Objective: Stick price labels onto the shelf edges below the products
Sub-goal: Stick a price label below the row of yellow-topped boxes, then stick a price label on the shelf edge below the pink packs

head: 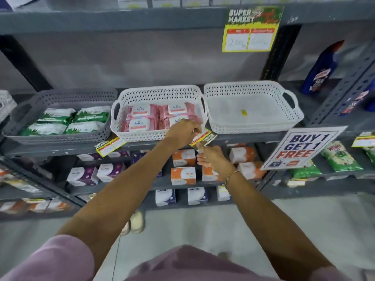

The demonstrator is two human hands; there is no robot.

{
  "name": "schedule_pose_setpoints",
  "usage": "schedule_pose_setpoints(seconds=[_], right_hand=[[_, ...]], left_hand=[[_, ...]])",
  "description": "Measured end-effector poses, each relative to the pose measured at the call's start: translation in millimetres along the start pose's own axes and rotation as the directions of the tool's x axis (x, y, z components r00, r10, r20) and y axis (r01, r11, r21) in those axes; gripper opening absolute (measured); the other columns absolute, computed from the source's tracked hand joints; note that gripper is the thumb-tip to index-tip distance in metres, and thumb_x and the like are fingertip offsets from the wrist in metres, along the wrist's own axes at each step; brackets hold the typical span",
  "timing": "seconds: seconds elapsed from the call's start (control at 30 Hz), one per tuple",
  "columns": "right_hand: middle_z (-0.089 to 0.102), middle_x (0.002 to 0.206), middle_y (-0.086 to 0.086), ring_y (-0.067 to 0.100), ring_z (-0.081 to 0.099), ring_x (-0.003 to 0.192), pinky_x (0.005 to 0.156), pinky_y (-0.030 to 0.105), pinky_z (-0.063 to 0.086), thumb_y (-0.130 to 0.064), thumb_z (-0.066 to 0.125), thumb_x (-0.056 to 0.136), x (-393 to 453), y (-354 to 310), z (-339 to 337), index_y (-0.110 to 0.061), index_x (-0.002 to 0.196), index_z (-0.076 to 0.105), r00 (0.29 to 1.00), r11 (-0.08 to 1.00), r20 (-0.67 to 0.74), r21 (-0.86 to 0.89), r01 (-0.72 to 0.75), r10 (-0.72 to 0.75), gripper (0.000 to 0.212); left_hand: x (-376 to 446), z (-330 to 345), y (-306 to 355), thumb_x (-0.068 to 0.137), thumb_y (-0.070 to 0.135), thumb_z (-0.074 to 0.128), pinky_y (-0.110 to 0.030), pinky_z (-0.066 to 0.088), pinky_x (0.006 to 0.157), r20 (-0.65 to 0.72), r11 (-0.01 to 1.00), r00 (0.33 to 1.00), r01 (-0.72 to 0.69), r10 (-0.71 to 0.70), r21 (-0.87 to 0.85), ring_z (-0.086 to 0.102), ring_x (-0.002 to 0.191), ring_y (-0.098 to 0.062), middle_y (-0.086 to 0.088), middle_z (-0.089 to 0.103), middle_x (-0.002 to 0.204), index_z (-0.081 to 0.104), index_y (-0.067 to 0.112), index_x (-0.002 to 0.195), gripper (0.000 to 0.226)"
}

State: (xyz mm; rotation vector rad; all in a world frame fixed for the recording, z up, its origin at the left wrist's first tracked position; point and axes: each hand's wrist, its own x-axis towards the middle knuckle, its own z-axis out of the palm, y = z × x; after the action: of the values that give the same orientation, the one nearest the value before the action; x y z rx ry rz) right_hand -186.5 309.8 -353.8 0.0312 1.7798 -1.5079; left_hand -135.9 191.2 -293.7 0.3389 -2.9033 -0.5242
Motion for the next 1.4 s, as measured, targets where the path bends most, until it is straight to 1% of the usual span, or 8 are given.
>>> schedule_pose_setpoints(seconds=[0.07,0.23,0.47,0.67,0.83,0.93,1.07,1.4], right_hand=[[0.059,0.072,0.007,0.019,0.059,0.070,0.083,0.039,0.055,-0.028,0.068,0.085,6.0,6.0,10.2,-0.008,0.080,0.058,0.998,0.997,-0.025,0.064,-0.049,0.051,0.023],[0.060,0.069,0.009,0.016,0.058,0.059,0.063,0.029,0.054,-0.013,0.062,0.090,11.7,7.4,18.5,-0.008,0.070,0.054,0.991,0.986,-0.120,0.162,-0.041,0.061,0.022],[0.062,0.074,0.013,0.019,0.061,0.066,0.080,0.036,0.053,-0.005,0.055,0.092,0.3,4.5,-2.1,-0.001,0.086,0.057,0.998,0.987,-0.066,0.160,0.001,0.010,0.008],[0.068,0.100,0.026,0.021,0.067,0.068,0.055,0.021,0.057,-0.006,0.056,0.090,-13.6,5.3,-31.3,0.005,0.099,0.060,1.000,0.987,0.004,-0.155,0.031,-0.031,0.015],[0.072,0.086,0.017,0.025,0.072,0.076,0.074,0.036,0.060,-0.005,0.060,0.085,-22.0,-10.4,-58.3,-0.009,0.076,0.062,0.984,0.800,0.077,-0.574,0.176,-0.161,0.010],[0.071,0.081,0.018,0.029,0.072,0.077,0.077,0.042,0.059,-0.006,0.059,0.086,-25.9,-22.2,-71.4,-0.005,0.086,0.062,0.970,0.637,0.136,-0.734,0.234,-0.200,0.003],[0.071,0.075,0.012,0.027,0.069,0.074,0.075,0.041,0.059,-0.013,0.064,0.080,-30.8,-38.8,-78.7,-0.012,0.079,0.068,0.927,0.488,0.159,-0.813,0.318,-0.339,0.004],[0.074,0.087,0.006,0.015,0.064,0.076,0.078,0.033,0.053,-0.021,0.071,0.082,-24.5,-45.5,-55.9,-0.010,0.085,0.075,0.839,0.457,0.233,-0.750,0.477,-0.492,0.013]], left_hand=[[0.2,7.1,-7.0,0.086,0.008,0.058,-0.036,0.051,0.083,0.043,1.000,0.999,-0.010,0.010,0.014,0.061,0.096,-0.022,-0.005,0.069,0.106,0.069,0.017,0.098,0.018],[10.1,15.0,-7.7,0.085,0.000,0.054,-0.041,0.051,0.085,0.072,0.995,0.994,-0.090,0.087,0.034,0.060,0.099,-0.025,-0.007,0.068,0.107,0.068,0.016,0.101,0.027],[25.4,21.3,2.0,0.073,-0.020,0.049,-0.040,0.042,0.102,0.232,0.952,0.941,-0.280,0.247,0.121,0.048,0.123,-0.026,-0.008,0.057,0.132,0.056,0.012,0.127,0.063],[33.9,34.1,-9.1,0.079,-0.006,0.062,-0.042,0.039,0.106,0.277,0.956,0.924,-0.290,0.265,0.052,0.045,0.128,-0.022,-0.003,0.054,0.136,0.055,0.024,0.127,0.057],[33.2,29.8,8.0,0.086,0.013,0.063,-0.040,0.022,0.116,0.351,0.955,0.892,-0.294,0.285,-0.028,0.031,0.138,-0.020,-0.002,0.046,0.144,0.058,0.020,0.124,0.038],[30.8,28.1,15.6,0.083,0.014,0.067,-0.040,0.030,0.112,0.337,0.953,0.896,-0.302,0.288,-0.013,0.039,0.133,-0.022,-0.005,0.052,0.138,0.058,0.019,0.122,0.041],[24.0,24.4,28.4,0.084,0.014,0.065,-0.040,0.047,0.086,0.293,0.969,0.931,-0.241,0.216,0.052,0.058,0.105,-0.025,-0.009,0.066,0.107,0.065,0.015,0.105,0.021],[-17.0,14.4,-8.3,0.087,0.024,0.062,-0.035,0.048,0.079,0.075,1.000,0.997,0.013,-0.011,-0.028,0.061,0.094,-0.028,-0.011,0.066,0.102,0.070,0.015,0.106,0.023]])
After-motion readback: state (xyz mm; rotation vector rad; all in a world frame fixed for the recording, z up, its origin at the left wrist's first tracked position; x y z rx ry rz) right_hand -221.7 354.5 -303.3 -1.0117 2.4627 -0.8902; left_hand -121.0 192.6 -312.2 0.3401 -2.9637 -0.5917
